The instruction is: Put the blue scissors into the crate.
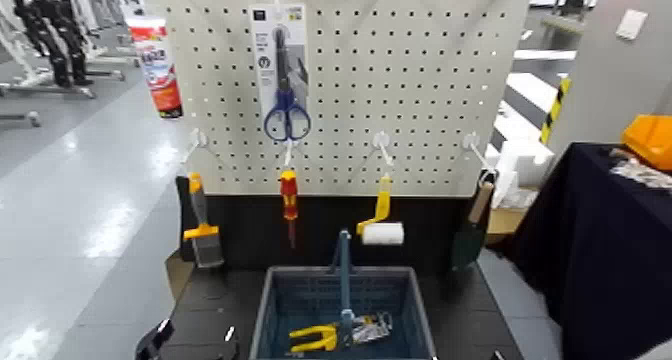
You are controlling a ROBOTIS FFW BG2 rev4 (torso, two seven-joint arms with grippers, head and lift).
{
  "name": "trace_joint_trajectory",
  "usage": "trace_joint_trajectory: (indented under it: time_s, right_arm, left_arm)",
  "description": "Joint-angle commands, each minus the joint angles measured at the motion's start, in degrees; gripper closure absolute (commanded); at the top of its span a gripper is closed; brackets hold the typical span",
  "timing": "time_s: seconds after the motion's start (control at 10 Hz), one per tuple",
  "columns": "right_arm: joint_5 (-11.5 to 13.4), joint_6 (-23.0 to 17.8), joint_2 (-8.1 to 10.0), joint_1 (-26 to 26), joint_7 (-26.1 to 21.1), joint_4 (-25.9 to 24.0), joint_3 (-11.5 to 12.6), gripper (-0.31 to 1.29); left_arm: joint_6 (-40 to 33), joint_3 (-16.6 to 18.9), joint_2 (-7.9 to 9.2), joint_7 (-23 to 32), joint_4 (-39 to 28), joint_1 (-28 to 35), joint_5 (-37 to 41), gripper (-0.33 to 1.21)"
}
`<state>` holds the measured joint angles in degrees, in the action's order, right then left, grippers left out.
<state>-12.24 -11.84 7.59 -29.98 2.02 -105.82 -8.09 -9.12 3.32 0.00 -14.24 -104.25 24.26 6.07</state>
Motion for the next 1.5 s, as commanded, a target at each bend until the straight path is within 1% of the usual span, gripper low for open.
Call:
trace_joint_trajectory:
  time_s: [0.1, 0.2, 0.3, 0.6, 0.7, 1.0, 1.2, 1.3, 1.5]
  right_arm:
    - [-0.1, 0.0, 0.05, 0.0, 0.0, 0.0, 0.0, 0.18]
    - [-0.1, 0.0, 0.05, 0.0, 0.1, 0.0, 0.0, 0.18]
    - [-0.1, 0.0, 0.05, 0.0, 0.1, 0.1, 0.0, 0.18]
    - [-0.1, 0.0, 0.05, 0.0, 0.3, 0.1, 0.0, 0.18]
    - [-0.1, 0.1, 0.05, 0.1, 0.3, 0.1, -0.1, 0.18]
    - [-0.3, 0.2, 0.05, 0.2, 0.4, 0.2, -0.2, 0.18]
    - [-0.4, 0.2, 0.14, 0.4, 0.4, 0.3, -0.4, 0.18]
    - [-0.4, 0.2, 0.14, 0.5, 0.4, 0.3, -0.4, 0.18]
    - [-0.5, 0.3, 0.23, 1.2, 0.5, 0.5, -0.5, 0.18]
  left_arm:
    - [1.0, -0.4, -0.62, -0.6, -0.2, -0.5, 0.9, 0.15]
    - [1.1, -0.7, -0.09, -0.6, -0.2, -0.7, 1.1, 0.15]
    - [1.3, -0.8, 0.09, -0.6, -0.2, -0.9, 1.2, 0.15]
    - [1.3, -0.7, 0.00, -0.6, -0.3, -1.3, 1.3, 0.15]
    - [1.3, -0.2, 0.00, -1.5, -0.2, -2.3, 1.3, 0.15]
    - [4.3, 1.7, 0.79, -5.8, -0.7, -6.9, 1.0, 0.17]
    - [8.0, 3.5, 1.05, -11.3, -0.9, -10.8, 0.9, 0.17]
    - [8.7, 3.9, 1.14, -12.0, -1.0, -12.5, 0.5, 0.17]
    - [10.3, 4.8, 1.58, -15.2, -0.8, -17.1, -0.4, 0.17]
